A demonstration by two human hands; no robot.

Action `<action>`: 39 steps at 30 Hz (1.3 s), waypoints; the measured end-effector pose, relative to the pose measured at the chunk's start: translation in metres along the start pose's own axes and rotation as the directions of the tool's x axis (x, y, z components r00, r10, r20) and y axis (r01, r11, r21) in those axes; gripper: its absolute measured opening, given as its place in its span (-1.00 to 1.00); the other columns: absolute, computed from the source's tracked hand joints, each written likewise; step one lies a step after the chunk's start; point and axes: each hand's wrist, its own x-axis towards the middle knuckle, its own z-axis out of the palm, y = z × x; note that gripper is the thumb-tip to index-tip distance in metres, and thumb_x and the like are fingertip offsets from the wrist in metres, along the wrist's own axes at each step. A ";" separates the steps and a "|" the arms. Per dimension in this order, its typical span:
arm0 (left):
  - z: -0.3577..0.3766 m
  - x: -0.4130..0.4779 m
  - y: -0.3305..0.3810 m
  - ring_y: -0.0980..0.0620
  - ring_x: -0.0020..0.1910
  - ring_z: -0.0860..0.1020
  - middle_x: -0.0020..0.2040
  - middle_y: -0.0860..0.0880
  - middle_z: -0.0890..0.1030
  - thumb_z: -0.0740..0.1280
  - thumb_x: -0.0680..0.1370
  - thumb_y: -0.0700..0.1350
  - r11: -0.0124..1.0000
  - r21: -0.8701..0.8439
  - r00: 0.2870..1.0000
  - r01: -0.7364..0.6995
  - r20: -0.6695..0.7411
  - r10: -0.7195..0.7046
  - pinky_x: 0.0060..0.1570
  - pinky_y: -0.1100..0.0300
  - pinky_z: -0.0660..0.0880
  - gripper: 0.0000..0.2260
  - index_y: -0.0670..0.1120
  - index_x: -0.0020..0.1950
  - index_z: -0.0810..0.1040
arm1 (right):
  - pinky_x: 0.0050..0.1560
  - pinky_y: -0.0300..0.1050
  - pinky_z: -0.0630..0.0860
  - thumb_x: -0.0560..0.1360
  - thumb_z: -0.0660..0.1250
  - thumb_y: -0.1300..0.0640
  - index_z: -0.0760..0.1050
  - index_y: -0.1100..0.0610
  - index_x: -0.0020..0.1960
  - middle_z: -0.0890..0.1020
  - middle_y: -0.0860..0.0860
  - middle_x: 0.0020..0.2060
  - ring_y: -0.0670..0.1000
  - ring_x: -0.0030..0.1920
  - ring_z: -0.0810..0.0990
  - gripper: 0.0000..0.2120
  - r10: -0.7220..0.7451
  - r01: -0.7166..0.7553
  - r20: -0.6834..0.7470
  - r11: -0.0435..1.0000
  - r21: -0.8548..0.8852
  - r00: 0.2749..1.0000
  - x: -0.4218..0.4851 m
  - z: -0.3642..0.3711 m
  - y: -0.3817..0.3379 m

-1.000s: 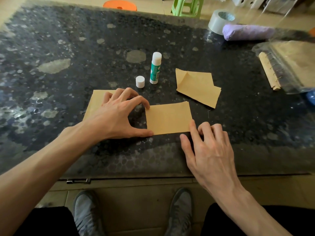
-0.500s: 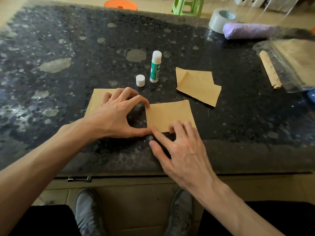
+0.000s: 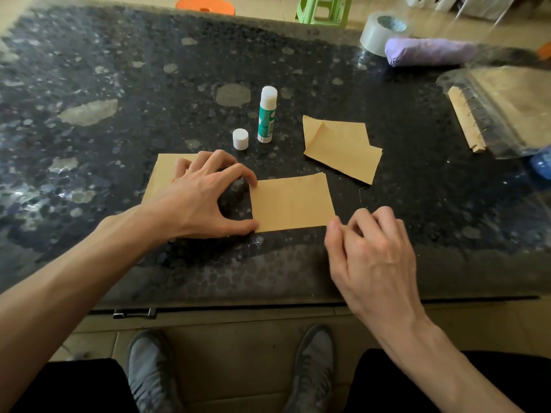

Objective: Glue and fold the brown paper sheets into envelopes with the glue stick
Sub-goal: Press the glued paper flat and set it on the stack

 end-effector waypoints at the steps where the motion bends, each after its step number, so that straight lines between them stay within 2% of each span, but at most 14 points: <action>1: 0.000 0.000 0.000 0.05 0.45 0.20 0.34 0.16 0.29 0.37 0.34 0.51 1.000 0.002 1.000 -0.002 -0.001 0.002 0.42 -0.05 0.14 -0.37 0.34 0.35 0.37 | -0.13 0.02 0.35 0.75 0.11 0.03 0.66 0.22 -0.15 0.54 0.03 -0.21 0.03 -0.12 0.37 -0.51 0.018 -0.018 -0.009 1.000 -0.006 1.000 0.001 0.000 0.003; 4: 0.002 0.000 -0.002 0.08 0.41 0.23 0.30 0.18 0.30 0.34 0.36 0.51 1.000 -0.002 1.000 -0.006 -0.013 0.006 0.36 0.02 0.15 -0.41 0.34 0.33 0.39 | -0.11 0.01 0.38 0.75 0.16 0.04 0.66 0.19 -0.17 0.56 0.01 -0.21 0.02 -0.12 0.41 -0.54 0.061 -0.059 -0.030 0.997 0.058 0.998 0.007 0.001 0.012; 7: 0.006 0.001 -0.001 0.08 0.36 0.29 0.25 0.19 0.33 0.29 0.40 0.53 1.000 -0.026 0.996 0.001 -0.084 -0.004 0.29 0.08 0.15 -0.46 0.30 0.29 0.43 | -0.01 -0.06 0.45 0.68 0.25 -0.01 0.69 0.13 0.06 0.59 -0.02 -0.10 -0.01 -0.02 0.46 -0.70 0.146 -0.147 0.023 0.961 0.235 0.989 0.019 0.005 0.021; 9: 0.008 0.000 0.004 0.07 0.34 0.32 0.25 0.17 0.38 0.27 0.38 0.55 0.999 -0.037 0.990 0.011 -0.141 -0.017 0.28 0.08 0.19 -0.37 0.25 0.32 0.40 | 0.06 -0.14 0.40 0.64 0.31 -0.05 0.66 0.09 0.26 0.57 -0.04 0.03 -0.06 0.09 0.43 -0.68 0.157 -0.179 0.103 0.950 0.256 0.982 0.026 0.007 0.024; 12: 0.009 0.002 0.010 0.04 0.43 0.29 0.36 0.14 0.42 0.24 0.31 0.62 1.000 -0.006 0.991 0.023 -0.135 -0.023 0.36 0.01 0.22 -0.13 0.18 0.50 0.30 | 0.14 -0.21 0.31 0.61 0.33 -0.13 0.54 0.01 0.43 0.43 -0.14 0.12 -0.19 0.16 0.29 -0.56 0.175 -0.233 0.216 0.932 0.277 0.960 0.036 0.008 0.020; 15: 0.008 0.004 0.014 0.05 0.51 0.23 0.45 0.14 0.41 0.21 0.29 0.63 1.000 0.023 0.995 0.001 -0.097 0.001 0.36 0.05 0.17 -0.01 0.15 0.60 0.21 | 0.18 -0.21 0.29 0.60 0.35 -0.19 0.50 -0.03 0.47 0.36 -0.18 0.14 -0.21 0.20 0.25 -0.51 0.167 -0.242 0.247 0.916 0.319 0.955 0.045 0.012 0.017; 18: 0.009 0.004 0.015 0.10 0.52 0.22 0.46 0.18 0.42 0.22 0.31 0.60 0.999 -0.016 0.997 -0.035 -0.074 0.034 0.29 0.11 0.14 -0.02 0.18 0.63 0.15 | 0.23 -0.17 0.36 0.57 0.37 -0.23 0.46 -0.06 0.50 0.37 -0.15 0.16 -0.12 0.27 0.35 -0.45 0.168 -0.272 0.291 0.890 0.366 0.942 0.059 0.017 0.017; 21: 0.012 0.004 0.014 0.12 0.52 0.23 0.44 0.21 0.43 0.29 0.36 0.57 0.997 -0.043 0.996 -0.057 -0.071 0.054 0.32 0.09 0.17 -0.05 0.19 0.64 0.14 | 0.27 -0.17 0.31 0.56 0.39 -0.25 0.43 -0.08 0.52 0.39 -0.10 0.18 -0.05 0.35 0.33 -0.42 0.166 -0.308 0.362 0.871 0.382 0.917 0.076 0.021 0.017; 25: 0.012 0.004 0.012 0.11 0.51 0.25 0.42 0.21 0.44 0.27 0.35 0.57 0.996 -0.056 0.995 -0.070 -0.080 0.065 0.31 0.13 0.11 -0.07 0.20 0.63 0.15 | 0.34 -0.09 0.40 0.54 0.44 -0.21 0.54 -0.12 0.39 0.44 -0.07 0.18 -0.02 0.29 0.40 -0.55 0.150 -0.331 0.399 0.837 0.435 0.904 0.096 0.025 0.014; 27: 0.012 0.004 0.012 0.11 0.51 0.25 0.42 0.21 0.43 0.30 0.36 0.56 0.995 -0.068 0.994 -0.078 -0.082 0.073 0.33 0.13 0.11 -0.08 0.22 0.63 0.15 | 0.23 -0.14 0.47 0.53 0.48 -0.13 0.60 -0.14 0.23 0.50 -0.09 0.14 -0.06 0.19 0.46 -0.71 0.167 -0.359 0.390 0.791 0.495 0.905 0.100 0.025 0.013; 29: 0.012 0.005 0.011 0.12 0.51 0.25 0.41 0.21 0.43 0.35 0.37 0.53 0.993 -0.080 0.993 -0.086 -0.085 0.080 0.35 0.11 0.13 -0.09 0.22 0.63 0.16 | -0.01 -0.31 0.47 0.52 0.52 -0.05 0.62 -0.12 0.10 0.58 -0.13 0.06 -0.10 0.07 0.54 -0.82 0.202 -0.397 0.378 0.728 0.559 0.903 0.101 0.024 0.015; 32: 0.012 0.006 0.011 0.13 0.48 0.27 0.40 0.22 0.43 0.38 0.37 0.50 0.990 -0.105 0.992 -0.092 -0.095 0.082 0.36 0.10 0.15 -0.09 0.22 0.63 0.17 | -0.18 -0.45 0.50 0.51 0.56 0.05 0.65 -0.08 0.05 0.70 -0.17 -0.09 -0.17 -0.01 0.65 -0.84 0.231 -0.464 0.410 0.574 0.675 0.882 0.101 0.018 0.021; 35: 0.012 0.007 0.011 0.14 0.45 0.30 0.37 0.22 0.45 0.38 0.35 0.53 0.988 -0.125 0.993 -0.086 -0.091 0.075 0.33 0.10 0.17 -0.07 0.24 0.62 0.17 | -0.09 -0.36 0.61 0.50 0.56 0.08 0.65 -0.08 0.12 0.74 -0.21 -0.17 -0.27 -0.04 0.68 -0.78 0.172 -0.492 0.469 0.455 0.742 0.866 0.097 0.011 0.024; 39: 0.008 0.009 0.019 0.24 0.36 0.37 0.34 0.26 0.48 0.33 0.38 0.52 0.967 -0.252 0.995 -0.023 -0.104 -0.004 0.32 0.19 0.25 -0.15 0.21 0.59 0.26 | 0.17 0.01 0.67 0.41 0.60 0.10 0.70 -0.02 0.13 0.77 -0.08 -0.07 -0.10 0.05 0.73 -0.70 0.187 -0.519 0.485 0.293 0.803 0.854 0.093 0.005 0.024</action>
